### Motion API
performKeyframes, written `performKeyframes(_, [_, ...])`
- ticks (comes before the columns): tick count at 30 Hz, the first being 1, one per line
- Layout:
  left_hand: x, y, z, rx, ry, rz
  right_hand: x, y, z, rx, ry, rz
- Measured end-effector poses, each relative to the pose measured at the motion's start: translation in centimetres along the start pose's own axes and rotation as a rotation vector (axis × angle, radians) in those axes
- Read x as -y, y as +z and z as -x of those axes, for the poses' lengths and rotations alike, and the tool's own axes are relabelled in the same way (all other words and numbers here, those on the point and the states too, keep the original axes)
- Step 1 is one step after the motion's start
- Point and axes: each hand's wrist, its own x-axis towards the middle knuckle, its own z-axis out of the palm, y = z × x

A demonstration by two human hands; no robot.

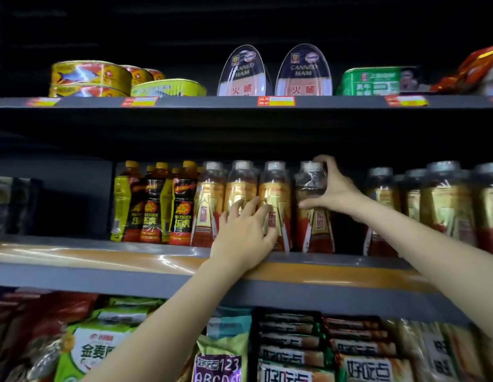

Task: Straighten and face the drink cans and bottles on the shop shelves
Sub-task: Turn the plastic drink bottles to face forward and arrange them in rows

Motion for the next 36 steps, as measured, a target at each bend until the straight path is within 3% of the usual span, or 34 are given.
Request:
performKeyframes(3, [-0.1, -0.1, 0.1, -0.042, 0.005, 0.012, 1.7, -2.2, 3.4, -0.107, -0.11, -0.034])
performKeyframes(9, [-1.2, -1.9, 1.8, -0.309, 0.214, 0.243, 3.8, -6.8, 8.2, -0.291, -0.078, -0.494])
performKeyframes(12, [-2.9, -3.4, 2.8, -0.204, 0.23, 0.533, 4.8, -6.6, 8.9, -0.273, -0.029, -0.549])
performKeyframes(15, [-3.8, -4.1, 3.4, -0.035, 0.271, 0.538, 5.9, -6.0, 9.3, -0.307, -0.055, -0.503])
performKeyframes(18, [-3.3, -4.0, 3.2, 0.038, 0.215, 0.571, 6.6, -5.7, 9.8, -0.315, -0.135, -0.476])
performKeyframes(23, [-3.3, -4.3, 3.8, 0.016, 0.178, 0.81, 7.9, -5.5, 10.7, -0.233, -0.279, -0.493])
performKeyframes(27, [-3.2, -4.7, 4.8, -0.004, 0.144, 0.893, 8.4, -6.6, 10.8, -0.043, -0.234, -0.518])
performKeyframes(29, [-2.9, -4.9, 5.2, 0.058, 0.103, 0.899, 8.4, -7.6, 10.7, 0.049, -0.177, -0.593])
performKeyframes(36, [-4.9, -3.8, 5.9, 0.424, 0.117, 1.167, 6.7, -10.8, 11.8, -0.002, -0.075, -0.56])
